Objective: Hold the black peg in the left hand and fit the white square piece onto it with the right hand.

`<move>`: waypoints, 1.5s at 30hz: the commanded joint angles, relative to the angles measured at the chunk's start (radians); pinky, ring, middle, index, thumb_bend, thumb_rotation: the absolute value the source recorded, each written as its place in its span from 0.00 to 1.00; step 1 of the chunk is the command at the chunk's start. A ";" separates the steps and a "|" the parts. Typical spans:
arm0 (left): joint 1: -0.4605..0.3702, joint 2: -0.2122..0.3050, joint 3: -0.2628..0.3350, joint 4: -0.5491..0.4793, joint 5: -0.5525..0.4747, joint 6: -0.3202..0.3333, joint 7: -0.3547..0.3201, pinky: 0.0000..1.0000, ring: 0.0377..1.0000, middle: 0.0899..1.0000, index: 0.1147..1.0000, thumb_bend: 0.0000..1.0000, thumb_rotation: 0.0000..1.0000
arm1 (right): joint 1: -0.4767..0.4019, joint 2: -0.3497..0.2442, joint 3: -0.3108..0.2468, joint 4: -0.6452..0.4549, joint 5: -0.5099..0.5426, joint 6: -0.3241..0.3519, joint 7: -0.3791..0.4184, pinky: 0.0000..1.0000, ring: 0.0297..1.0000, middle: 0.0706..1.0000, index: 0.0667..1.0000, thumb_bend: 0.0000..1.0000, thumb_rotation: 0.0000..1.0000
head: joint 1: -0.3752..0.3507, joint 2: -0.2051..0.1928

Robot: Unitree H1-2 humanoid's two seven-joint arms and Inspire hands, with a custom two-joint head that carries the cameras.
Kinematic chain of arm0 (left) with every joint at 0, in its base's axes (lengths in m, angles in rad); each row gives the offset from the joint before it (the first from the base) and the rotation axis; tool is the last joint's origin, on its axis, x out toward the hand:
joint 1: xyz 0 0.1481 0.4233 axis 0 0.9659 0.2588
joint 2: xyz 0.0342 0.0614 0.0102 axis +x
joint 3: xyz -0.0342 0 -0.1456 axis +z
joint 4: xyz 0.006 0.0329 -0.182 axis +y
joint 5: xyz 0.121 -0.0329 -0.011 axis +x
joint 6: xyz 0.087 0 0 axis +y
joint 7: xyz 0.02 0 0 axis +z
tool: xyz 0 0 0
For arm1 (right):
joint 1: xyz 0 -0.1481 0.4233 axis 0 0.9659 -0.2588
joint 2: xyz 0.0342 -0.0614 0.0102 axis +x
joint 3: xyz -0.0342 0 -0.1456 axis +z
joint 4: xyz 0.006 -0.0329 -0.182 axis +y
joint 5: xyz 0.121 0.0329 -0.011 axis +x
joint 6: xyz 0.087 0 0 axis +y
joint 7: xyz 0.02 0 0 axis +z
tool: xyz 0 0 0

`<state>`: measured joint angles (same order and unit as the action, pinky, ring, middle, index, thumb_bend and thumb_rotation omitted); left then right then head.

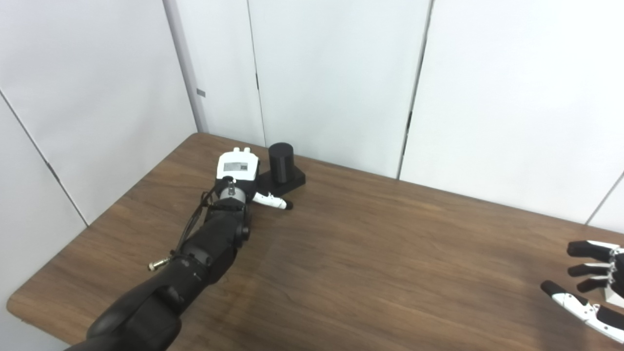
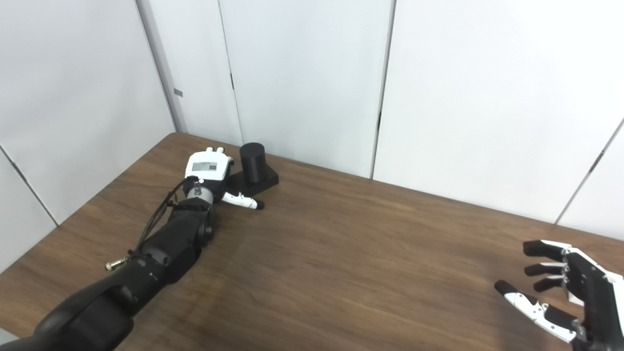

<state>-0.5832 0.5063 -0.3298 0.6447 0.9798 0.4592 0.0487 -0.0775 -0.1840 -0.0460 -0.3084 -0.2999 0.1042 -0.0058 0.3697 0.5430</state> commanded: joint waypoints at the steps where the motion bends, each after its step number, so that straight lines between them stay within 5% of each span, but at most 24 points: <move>1: -0.033 0.018 -0.003 0.025 -0.006 -0.001 0.023 0.85 0.99 1.00 0.81 1.00 0.57 | -0.023 -0.008 -0.009 -0.034 0.005 -0.032 -0.011 0.40 0.53 0.62 0.59 0.53 0.00 | 0.000 0.005; 7: -0.028 0.024 -0.010 0.022 -0.057 -0.028 0.025 0.86 0.98 0.98 0.73 0.90 0.51 | -0.024 -0.010 -0.010 -0.036 0.001 -0.028 -0.010 0.40 0.53 0.62 0.59 0.52 0.00 | 0.000 0.007; 13: -0.002 0.034 0.007 -0.023 -0.154 -0.086 -0.045 0.90 1.00 0.98 0.63 0.76 0.37 | -0.027 -0.012 -0.014 -0.027 -0.002 -0.043 -0.018 0.39 0.51 0.62 0.59 0.52 0.00 | -0.004 0.008; 16: 0.008 0.049 -0.005 -0.052 -0.192 -0.106 -0.126 0.90 0.99 0.95 0.58 0.77 0.30 | -0.028 -0.013 -0.016 -0.021 -0.001 -0.055 -0.023 0.39 0.51 0.61 0.59 0.52 0.00 | -0.005 0.010; 20: 0.006 0.092 -0.097 -0.113 -0.160 -0.104 -0.285 0.77 0.94 0.86 0.56 0.77 0.36 | -0.026 -0.017 -0.014 -0.023 -0.001 -0.053 -0.020 0.39 0.50 0.61 0.59 0.51 0.00 | -0.004 0.014; 25: 0.010 0.112 -0.145 -0.178 -0.170 -0.110 -0.386 0.81 0.92 0.81 0.55 0.81 0.32 | -0.027 -0.023 -0.015 -0.016 0.005 -0.060 -0.018 0.39 0.50 0.61 0.59 0.50 0.00 | -0.005 0.020; 30: 0.025 0.099 -0.139 -0.213 -0.213 -0.155 -0.396 0.73 0.88 0.81 0.53 0.80 0.30 | -0.027 -0.020 -0.015 -0.009 0.004 -0.070 -0.024 0.39 0.50 0.61 0.59 0.51 0.00 | -0.007 0.024; 31: 0.031 0.096 -0.132 -0.224 -0.235 -0.177 -0.397 0.75 0.90 0.81 0.47 0.63 0.17 | -0.027 -0.019 -0.015 -0.009 0.003 -0.068 -0.024 0.39 0.50 0.61 0.59 0.51 0.00 | -0.007 0.024; 34: 0.045 0.090 -0.121 -0.249 -0.277 -0.235 -0.394 0.79 0.92 0.81 0.42 0.53 0.09 | -0.029 -0.020 -0.012 -0.012 0.000 -0.058 -0.021 0.39 0.51 0.62 0.59 0.50 0.00 | -0.014 0.026; 39: 0.069 0.083 -0.105 -0.280 -0.349 -0.351 -0.378 0.89 0.94 0.80 0.41 0.52 0.07 | -0.030 -0.017 -0.012 -0.011 0.001 -0.058 -0.023 0.40 0.51 0.62 0.59 0.50 0.00 | -0.023 0.029; 45: 0.097 0.072 -0.115 -0.285 -0.370 -0.534 -0.316 0.90 0.92 0.80 0.42 0.52 0.07 | -0.031 -0.016 -0.011 -0.004 0.003 -0.067 -0.025 0.39 0.51 0.62 0.59 0.49 0.00 | -0.049 0.032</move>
<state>-0.5136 0.6160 -0.3949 0.3607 0.6104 0.0034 -0.2405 -0.0792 -0.1909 -0.0516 -0.3009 -0.2994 0.0764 -0.0211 0.3206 0.5737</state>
